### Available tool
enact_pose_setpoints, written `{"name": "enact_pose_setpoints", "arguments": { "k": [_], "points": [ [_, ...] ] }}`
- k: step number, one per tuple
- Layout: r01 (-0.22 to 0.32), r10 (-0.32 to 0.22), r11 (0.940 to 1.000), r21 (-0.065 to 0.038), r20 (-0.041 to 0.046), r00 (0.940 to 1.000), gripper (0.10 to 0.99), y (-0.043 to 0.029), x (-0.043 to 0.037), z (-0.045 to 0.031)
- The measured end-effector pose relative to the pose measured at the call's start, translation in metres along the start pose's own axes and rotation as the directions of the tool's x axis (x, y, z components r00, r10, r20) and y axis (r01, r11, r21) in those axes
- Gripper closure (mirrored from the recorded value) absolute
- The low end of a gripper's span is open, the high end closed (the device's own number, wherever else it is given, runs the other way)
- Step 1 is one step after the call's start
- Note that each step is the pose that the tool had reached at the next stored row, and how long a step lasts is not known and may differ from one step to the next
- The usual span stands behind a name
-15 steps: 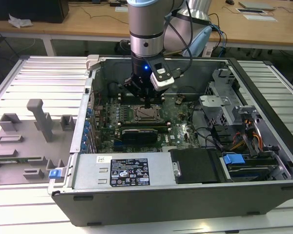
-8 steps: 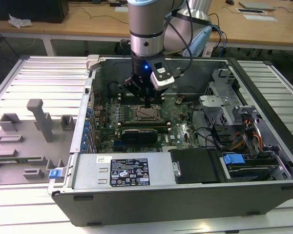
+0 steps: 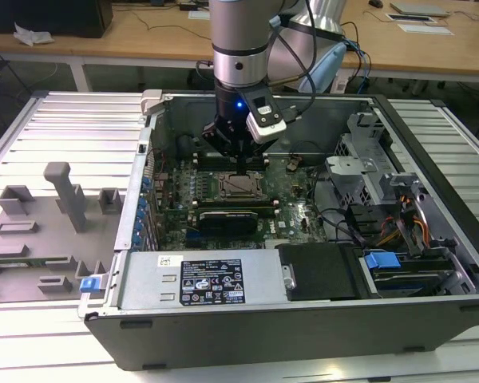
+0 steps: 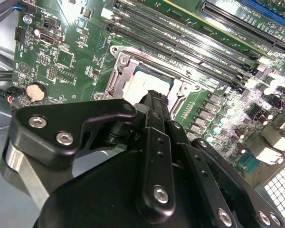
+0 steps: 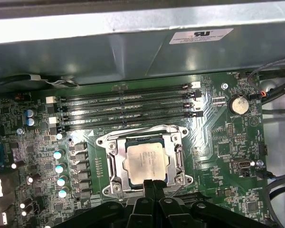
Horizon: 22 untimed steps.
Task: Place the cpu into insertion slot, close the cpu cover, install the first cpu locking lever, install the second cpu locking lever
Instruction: 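Install the second cpu locking lever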
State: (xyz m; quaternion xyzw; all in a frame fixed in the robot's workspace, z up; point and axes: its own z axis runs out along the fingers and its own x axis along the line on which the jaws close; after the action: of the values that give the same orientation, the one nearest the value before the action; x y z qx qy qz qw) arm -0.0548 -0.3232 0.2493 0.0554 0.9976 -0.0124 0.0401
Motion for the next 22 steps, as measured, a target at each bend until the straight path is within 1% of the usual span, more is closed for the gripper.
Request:
{"name": "enact_pose_setpoints", "arguments": {
  "k": [3,9,16,22],
  "points": [
    [0.0,0.0,1.0,0.0,-0.0001,1.0,0.98,-0.0004,0.0,-0.0001],
    [0.0,0.0,1.0,0.0,-0.0001,1.0,0.98,-0.0071,-0.0008,0.0002],
    [0.0,0.0,1.0,0.0,0.0,1.0,0.98,-0.0163,-0.0018,0.0005],
    [0.0,0.0,1.0,0.0,0.0,1.0,0.98,-0.027,-0.0021,0.0008]
  ]
}}
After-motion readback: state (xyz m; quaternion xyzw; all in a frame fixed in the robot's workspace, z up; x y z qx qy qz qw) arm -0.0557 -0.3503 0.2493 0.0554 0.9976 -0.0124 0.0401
